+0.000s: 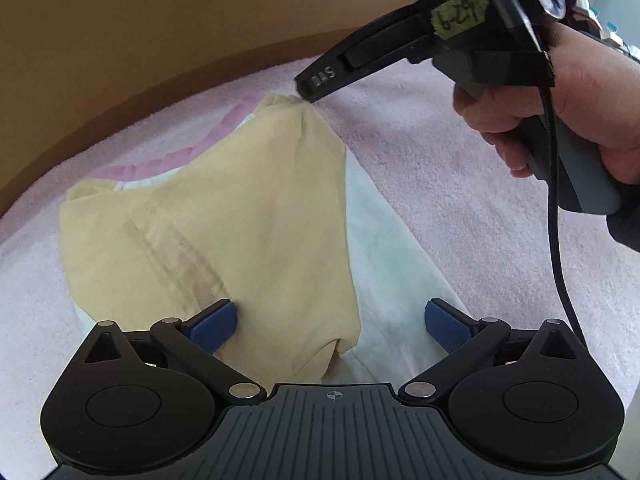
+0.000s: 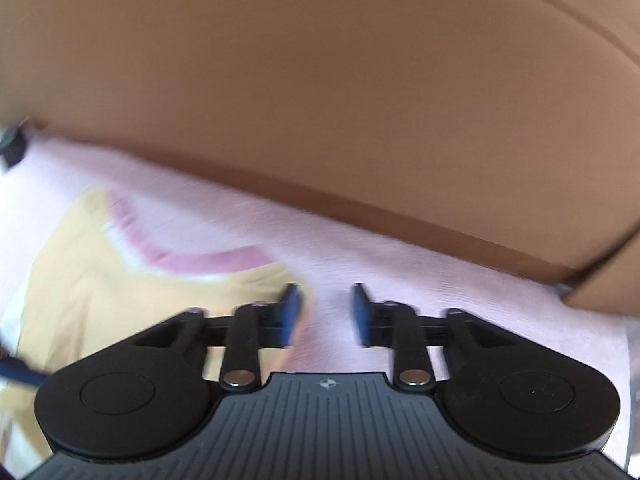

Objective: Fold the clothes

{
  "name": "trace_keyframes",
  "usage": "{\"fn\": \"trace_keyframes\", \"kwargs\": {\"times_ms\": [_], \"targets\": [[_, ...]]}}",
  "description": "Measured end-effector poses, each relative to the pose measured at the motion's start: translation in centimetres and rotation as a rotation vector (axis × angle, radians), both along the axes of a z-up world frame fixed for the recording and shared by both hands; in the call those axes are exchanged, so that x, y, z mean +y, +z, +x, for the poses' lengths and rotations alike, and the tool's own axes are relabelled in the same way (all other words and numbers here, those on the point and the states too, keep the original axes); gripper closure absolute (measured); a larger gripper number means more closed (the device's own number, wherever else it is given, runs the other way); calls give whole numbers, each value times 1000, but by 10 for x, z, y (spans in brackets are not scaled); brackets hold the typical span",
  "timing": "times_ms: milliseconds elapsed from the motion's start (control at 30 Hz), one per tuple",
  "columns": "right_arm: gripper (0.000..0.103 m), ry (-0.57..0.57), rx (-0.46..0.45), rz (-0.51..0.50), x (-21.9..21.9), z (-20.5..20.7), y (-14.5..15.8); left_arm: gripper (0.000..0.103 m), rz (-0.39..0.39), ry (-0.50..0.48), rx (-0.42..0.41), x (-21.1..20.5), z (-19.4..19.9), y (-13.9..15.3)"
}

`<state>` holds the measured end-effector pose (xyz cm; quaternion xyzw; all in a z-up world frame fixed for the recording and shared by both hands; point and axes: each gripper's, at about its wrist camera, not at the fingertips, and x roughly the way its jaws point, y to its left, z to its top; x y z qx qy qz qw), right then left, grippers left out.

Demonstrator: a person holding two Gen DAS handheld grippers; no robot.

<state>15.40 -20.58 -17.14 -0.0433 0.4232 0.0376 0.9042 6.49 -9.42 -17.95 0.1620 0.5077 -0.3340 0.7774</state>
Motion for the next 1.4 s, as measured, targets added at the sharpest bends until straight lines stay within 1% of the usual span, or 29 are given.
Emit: {"fn": "trace_keyframes", "kwargs": {"times_ms": [67, 100, 167, 233, 267, 300, 333, 367, 400, 433, 467, 500, 567, 667, 800, 867, 933, 1000, 1067, 1100, 1167, 1200, 1267, 1400], "targets": [[66, -22, -19, 11, -2, -6, 7, 0, -27, 27, -5, 9, 2, 7], [66, 1, -22, 46, -1, -12, 13, 0, -43, 41, -15, 15, 4, 11], [66, 74, -7, 104, 9, -24, 19, 0, -75, 69, -34, 28, 7, 19], [66, 178, 14, 117, 28, -32, 19, 0, -90, 96, -16, 37, 16, 17], [66, 225, 17, 101, 39, -33, 16, 0, -97, 110, -6, 42, 21, 16], [66, 257, 23, 69, 48, -32, 12, 0, -78, 124, 11, 42, 28, 9], [66, 265, 31, 18, 55, -30, 7, 0, -58, 138, 28, 43, 35, 2], [66, 245, 32, -24, 55, -27, 3, 0, -37, 151, 46, 43, 42, -4], [62, 207, 28, -30, 51, -23, 1, 0, -47, 150, 45, 48, 43, -4], [56, 170, 24, -36, 46, -20, -1, 0, -59, 148, 44, 52, 43, -3], [51, 124, 27, -15, 38, -17, -1, 0, -62, 152, 52, 55, 44, -4], [52, 76, 27, 40, 28, -16, 4, 0, -80, 155, 43, 59, 44, 1], [52, 34, -12, 113, 18, -21, 18, 0, -117, 159, 24, 65, 45, 11], [52, 54, -7, 101, 25, -34, 26, 0, -156, 168, -12, 70, 59, 24], [52, 80, 19, 71, 36, -51, 32, 0, -127, 191, -12, 69, 87, 19], [52, 78, 41, 45, 39, -61, 29, 0, -80, 175, -29, 62, 92, 13], [52, 83, 64, -8, 49, -75, 33, 0, -33, 157, -46, 56, 96, 6], [52, 104, 77, -35, 50, -90, 33, 0, 15, 146, -37, 48, 102, -8], [52, 174, 90, -35, 54, -107, 36, 0, 63, 113, -87, 42, 96, -16], [52, 219, 103, -47, 58, -115, 35, 0, 67, 117, -87, 41, 97, -17], [52, 317, 142, -120, 76, -130, 26, 0, 71, 125, -86, 41, 98, -18], [56, 367, 150, -166, 84, -138, 21, 0, 73, 125, -87, 42, 98, -18], [58, 475, 132, -234, 100, -164, 21, 0, 76, 125, -90, 44, 97, -18], [58, 654, 184, -271, 114, -219, 26, 0, 77, 142, -96, 45, 93, -16]]}}
